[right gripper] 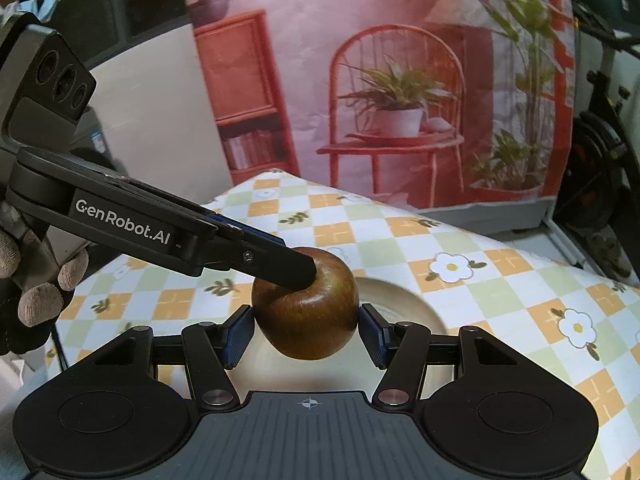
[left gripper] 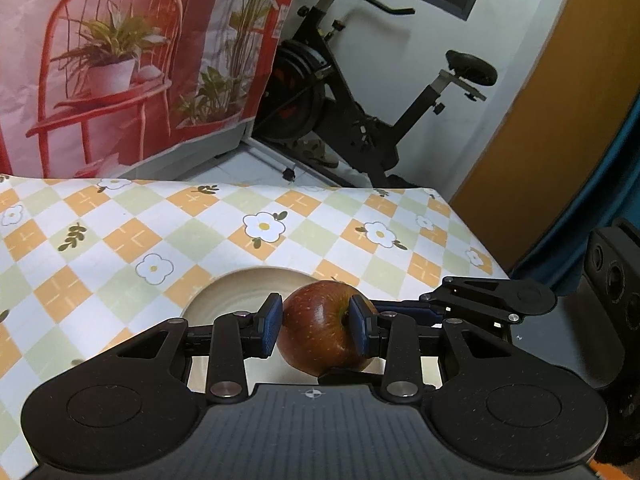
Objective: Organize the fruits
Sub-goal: 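Carry the red apple with the left gripper and lower it onto the beige plate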
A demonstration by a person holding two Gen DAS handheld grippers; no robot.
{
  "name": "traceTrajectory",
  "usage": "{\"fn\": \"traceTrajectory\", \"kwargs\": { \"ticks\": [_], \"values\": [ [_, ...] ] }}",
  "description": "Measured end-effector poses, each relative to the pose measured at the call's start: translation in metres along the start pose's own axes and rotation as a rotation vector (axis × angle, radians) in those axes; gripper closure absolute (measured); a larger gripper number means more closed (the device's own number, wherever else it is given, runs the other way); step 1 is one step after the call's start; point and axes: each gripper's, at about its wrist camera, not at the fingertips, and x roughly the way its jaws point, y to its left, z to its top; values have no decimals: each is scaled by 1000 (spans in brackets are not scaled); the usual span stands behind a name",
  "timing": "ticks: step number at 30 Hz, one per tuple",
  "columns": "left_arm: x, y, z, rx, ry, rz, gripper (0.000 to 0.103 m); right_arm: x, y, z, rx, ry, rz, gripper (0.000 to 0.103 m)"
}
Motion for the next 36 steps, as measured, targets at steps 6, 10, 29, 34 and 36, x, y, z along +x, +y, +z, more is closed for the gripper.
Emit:
{"fn": "traceTrajectory", "kwargs": {
  "ticks": [6, 10, 29, 34, 36],
  "values": [
    [37, 10, 11, -17, 41, 5, 65, 28, -30, -2, 35, 29, -14, 50],
    [56, 17, 13, -35, 66, 5, 65, 45, -45, -4, 50, 52, -25, 50],
    [94, 25, 16, -61, 104, 38, 66, 80, -66, -16, 39, 91, -72, 49],
    [92, 24, 15, -80, 101, 62, 63, 77, -64, -15, 38, 100, -109, 43],
    [88, 24, 14, -77, 95, 76, 63, 72, -63, -16, 41, 93, -119, 42]
  ]
}}
